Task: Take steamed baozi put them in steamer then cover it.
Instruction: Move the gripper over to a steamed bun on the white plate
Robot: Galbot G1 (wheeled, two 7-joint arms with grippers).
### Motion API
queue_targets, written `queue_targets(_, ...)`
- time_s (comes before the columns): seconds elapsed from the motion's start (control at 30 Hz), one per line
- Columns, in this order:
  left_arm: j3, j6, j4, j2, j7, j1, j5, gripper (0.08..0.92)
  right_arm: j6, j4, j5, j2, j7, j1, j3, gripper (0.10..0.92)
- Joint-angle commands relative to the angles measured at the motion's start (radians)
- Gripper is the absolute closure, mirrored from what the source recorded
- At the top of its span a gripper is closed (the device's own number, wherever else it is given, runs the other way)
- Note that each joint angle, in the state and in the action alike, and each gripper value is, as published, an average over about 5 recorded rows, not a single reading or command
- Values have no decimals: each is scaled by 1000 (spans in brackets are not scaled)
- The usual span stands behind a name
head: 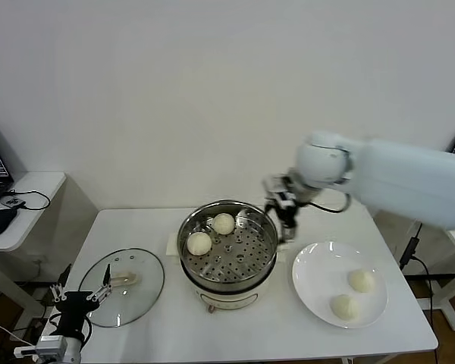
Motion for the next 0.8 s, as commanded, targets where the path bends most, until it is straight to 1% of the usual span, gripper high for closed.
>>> queue_targets(0.03, 3, 2, -3, 3, 1, 4, 3, 177, 89, 167, -184, -332, -62, -43, -22, 202)
queue_targets(0.17, 1, 4, -4, 1, 1, 7, 5, 177, 119, 181, -271, -418, -52, -205, 65, 203)
queue_targets(0.33, 6, 5, 2, -5, 1, 8, 14, 177, 158, 158, -380, -479, -28, -577, 334, 203)
queue_targets(0.53, 2, 14, 4, -9, 0, 6, 19, 177, 169, 97, -427, -447, -13, -884, 590, 203)
queue_targets(0.8, -7, 17, 6, -17, 0, 9, 21, 177, 173, 18, -467, -351, 1, -980, 662, 203)
